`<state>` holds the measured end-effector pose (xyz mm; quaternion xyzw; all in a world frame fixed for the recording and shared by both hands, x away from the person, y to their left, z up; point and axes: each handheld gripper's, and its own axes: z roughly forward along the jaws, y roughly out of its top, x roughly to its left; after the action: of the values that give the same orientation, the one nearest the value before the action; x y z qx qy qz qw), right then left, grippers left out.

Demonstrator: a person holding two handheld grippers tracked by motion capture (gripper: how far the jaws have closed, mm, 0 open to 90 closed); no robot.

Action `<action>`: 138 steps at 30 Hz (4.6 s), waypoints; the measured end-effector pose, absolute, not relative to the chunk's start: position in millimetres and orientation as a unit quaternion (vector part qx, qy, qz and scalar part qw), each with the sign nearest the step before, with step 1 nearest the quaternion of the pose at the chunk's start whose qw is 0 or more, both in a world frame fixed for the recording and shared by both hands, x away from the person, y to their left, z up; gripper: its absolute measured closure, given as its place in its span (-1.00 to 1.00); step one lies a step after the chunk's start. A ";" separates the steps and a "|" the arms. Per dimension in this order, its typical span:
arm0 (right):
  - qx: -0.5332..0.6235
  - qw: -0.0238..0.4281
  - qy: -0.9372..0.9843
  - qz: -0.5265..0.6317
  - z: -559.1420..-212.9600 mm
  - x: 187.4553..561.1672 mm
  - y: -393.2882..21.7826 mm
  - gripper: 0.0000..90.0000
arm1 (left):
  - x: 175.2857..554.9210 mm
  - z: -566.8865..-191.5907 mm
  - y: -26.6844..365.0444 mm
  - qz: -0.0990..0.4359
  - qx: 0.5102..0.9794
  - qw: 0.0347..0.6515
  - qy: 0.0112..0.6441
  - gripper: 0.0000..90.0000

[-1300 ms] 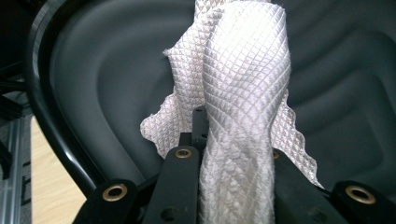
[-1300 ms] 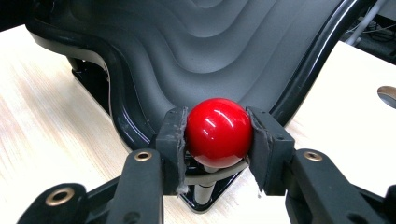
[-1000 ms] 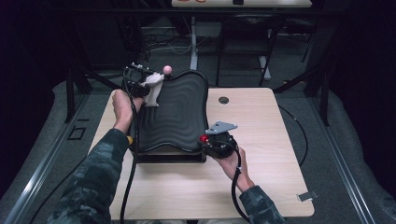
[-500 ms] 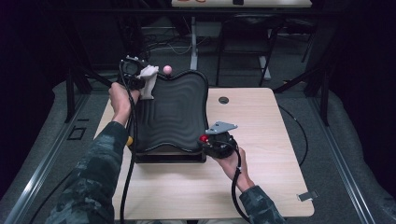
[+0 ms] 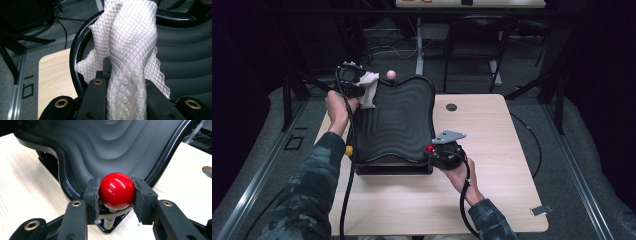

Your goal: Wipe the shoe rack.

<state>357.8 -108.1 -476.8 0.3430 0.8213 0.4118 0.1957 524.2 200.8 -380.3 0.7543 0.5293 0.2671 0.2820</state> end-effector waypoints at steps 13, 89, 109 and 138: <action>0.343 0.197 0.821 0.411 -476.8 357.8 -108.0 0.34 | 503.4 -391.9 202.5 0.266 0.770 0.275 0.511 0.88; 0.343 0.199 0.822 0.408 -476.4 358.1 -107.7 0.34 | 382.8 -457.0 187.2 0.229 0.827 0.283 0.430 0.88; 0.343 0.199 0.823 0.406 -476.3 357.7 -108.0 0.34 | 374.2 -461.6 183.8 0.215 0.833 0.282 0.424 0.88; 0.343 0.199 0.821 0.412 -477.1 357.8 -107.9 0.34 | 388.3 -424.9 184.7 0.236 0.818 0.321 0.416 0.89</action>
<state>357.8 -107.9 -477.1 0.3428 0.8207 0.4116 0.1988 388.3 184.7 -424.9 0.8178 0.4159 0.2356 0.3206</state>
